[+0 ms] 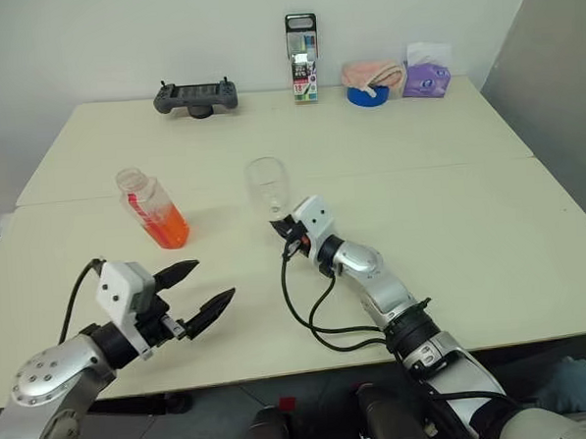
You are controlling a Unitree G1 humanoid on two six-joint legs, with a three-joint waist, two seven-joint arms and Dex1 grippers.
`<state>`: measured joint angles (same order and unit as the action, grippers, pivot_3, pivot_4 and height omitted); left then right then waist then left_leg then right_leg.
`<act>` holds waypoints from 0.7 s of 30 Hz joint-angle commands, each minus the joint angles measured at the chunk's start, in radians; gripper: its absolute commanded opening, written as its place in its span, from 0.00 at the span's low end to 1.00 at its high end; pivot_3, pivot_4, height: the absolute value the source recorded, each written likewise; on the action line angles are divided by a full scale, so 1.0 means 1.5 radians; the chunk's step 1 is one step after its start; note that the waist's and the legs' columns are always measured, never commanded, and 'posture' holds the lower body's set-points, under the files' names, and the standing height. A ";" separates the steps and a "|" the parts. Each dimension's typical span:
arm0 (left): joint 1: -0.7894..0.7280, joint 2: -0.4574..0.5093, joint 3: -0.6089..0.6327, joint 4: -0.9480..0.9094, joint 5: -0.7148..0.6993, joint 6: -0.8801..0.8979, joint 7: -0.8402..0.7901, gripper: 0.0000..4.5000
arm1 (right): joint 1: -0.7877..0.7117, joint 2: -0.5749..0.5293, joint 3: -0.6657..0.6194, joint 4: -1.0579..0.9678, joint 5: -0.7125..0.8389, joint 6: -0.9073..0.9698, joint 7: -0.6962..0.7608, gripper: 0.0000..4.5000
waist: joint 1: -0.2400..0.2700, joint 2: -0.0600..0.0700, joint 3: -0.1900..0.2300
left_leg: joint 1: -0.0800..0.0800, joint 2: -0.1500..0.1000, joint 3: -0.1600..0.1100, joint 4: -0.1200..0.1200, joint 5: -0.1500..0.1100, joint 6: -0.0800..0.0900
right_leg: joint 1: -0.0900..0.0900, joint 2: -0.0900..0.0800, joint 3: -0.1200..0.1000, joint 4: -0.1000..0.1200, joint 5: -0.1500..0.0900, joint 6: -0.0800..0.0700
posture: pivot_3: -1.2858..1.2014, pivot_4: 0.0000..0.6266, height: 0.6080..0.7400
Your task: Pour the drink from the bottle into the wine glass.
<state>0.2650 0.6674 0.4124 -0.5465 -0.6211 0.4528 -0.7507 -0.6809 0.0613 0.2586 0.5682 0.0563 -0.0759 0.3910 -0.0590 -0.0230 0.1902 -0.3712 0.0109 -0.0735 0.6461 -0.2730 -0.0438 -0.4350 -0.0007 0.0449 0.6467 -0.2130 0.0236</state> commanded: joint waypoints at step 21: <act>-0.055 -0.007 -0.017 0.055 0.040 -0.023 0.022 1.00 | 0.011 -0.008 -0.013 0.027 -0.037 -0.002 0.037 0.71 | 0.000 0.000 0.000 | 0.005 0.000 0.000 0.000 0.000 0.000 | 0.006 0.001 0.000 -0.001 -0.001 -0.001 | 0.52 0.24 1.00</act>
<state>0.1900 0.6618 0.3891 -0.4591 -0.5683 0.4444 -0.7213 -0.6440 0.0449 0.2484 0.6402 0.0030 -0.0764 0.4365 -0.0593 -0.0233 0.1900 -0.3632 0.0116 -0.0738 0.6455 -0.2731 -0.0437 -0.4261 0.0002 0.0444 0.6458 -0.2137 0.0214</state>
